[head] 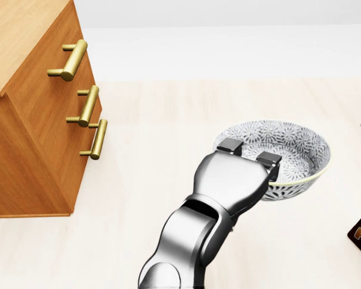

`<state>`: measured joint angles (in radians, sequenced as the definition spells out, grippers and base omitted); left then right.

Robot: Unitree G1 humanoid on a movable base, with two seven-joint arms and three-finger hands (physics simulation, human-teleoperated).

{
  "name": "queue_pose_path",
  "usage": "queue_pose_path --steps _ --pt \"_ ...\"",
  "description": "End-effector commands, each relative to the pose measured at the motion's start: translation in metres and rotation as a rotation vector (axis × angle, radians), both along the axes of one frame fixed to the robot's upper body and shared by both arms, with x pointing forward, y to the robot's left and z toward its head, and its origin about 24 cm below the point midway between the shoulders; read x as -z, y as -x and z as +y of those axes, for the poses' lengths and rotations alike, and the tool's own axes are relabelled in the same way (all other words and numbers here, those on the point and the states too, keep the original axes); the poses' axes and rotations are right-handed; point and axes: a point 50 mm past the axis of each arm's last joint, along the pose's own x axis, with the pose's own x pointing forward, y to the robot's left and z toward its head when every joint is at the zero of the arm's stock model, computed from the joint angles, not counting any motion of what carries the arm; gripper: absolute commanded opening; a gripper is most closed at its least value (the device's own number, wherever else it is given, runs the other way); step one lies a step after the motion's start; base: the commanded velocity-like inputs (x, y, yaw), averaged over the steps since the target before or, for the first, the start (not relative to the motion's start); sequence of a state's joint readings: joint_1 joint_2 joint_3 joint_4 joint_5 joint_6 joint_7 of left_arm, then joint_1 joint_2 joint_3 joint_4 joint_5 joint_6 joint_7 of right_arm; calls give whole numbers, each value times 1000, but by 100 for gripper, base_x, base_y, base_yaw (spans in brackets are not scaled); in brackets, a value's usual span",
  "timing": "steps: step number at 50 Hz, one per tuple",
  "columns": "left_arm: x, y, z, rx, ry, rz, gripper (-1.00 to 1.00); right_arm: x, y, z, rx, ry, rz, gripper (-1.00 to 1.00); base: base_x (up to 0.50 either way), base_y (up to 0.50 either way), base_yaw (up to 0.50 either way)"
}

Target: Close the top drawer of the cabinet and put the bowl on top of it.

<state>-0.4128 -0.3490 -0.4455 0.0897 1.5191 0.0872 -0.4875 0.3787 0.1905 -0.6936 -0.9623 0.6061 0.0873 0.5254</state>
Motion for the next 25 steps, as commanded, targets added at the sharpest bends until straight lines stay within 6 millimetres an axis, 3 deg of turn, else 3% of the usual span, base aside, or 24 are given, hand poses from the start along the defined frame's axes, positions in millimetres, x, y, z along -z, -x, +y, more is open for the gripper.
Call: queue_pose_path --steps 1,14,25 --pt "-49 -13 14 -10 100 -64 -100 1 0 1 -5 4 5 100 0 0 0" --pt "-122 -10 26 28 184 -208 -100 2 -2 1 -8 1 12 100 0 0 0" --pt "-153 -20 46 2 189 -311 -100 5 -5 4 -17 2 29 100 0 0 0"
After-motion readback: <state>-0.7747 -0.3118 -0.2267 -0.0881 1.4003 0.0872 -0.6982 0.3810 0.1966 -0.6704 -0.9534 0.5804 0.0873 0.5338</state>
